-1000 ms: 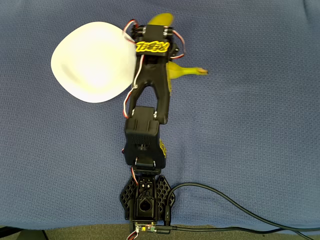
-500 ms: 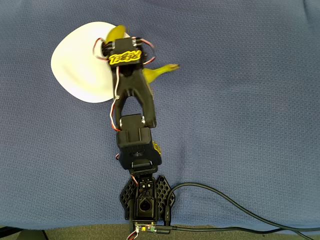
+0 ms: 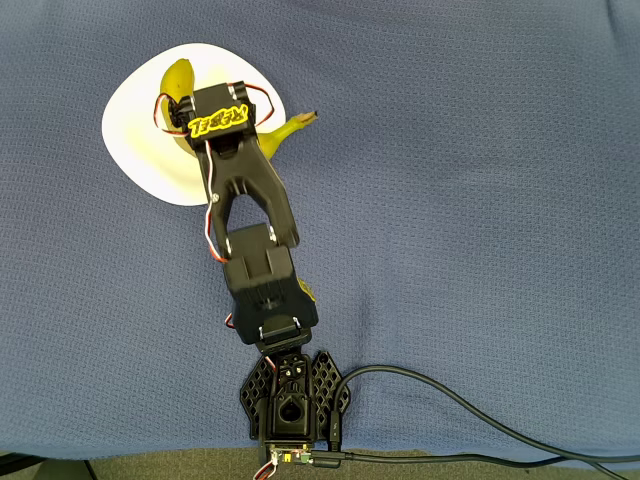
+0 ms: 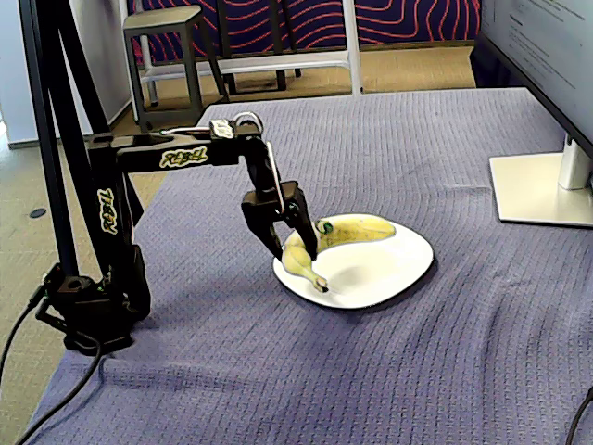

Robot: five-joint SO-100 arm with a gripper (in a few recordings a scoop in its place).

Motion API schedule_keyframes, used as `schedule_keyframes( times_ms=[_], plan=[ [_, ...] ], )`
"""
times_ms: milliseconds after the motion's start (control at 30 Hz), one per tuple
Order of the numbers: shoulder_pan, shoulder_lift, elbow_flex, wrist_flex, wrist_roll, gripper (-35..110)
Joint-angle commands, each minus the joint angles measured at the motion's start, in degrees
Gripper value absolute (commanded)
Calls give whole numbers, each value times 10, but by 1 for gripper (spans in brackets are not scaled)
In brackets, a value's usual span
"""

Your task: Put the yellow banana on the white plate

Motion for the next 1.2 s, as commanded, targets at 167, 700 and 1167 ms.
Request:
schedule_keyframes(
  times_ms=[167, 700, 1167],
  plan=[
    [-19, -59, -121, -23, 2, 0],
    [-25, -112, -140, -27, 1, 0],
    [-31, -119, -127, -21, 2, 20]
  ],
)
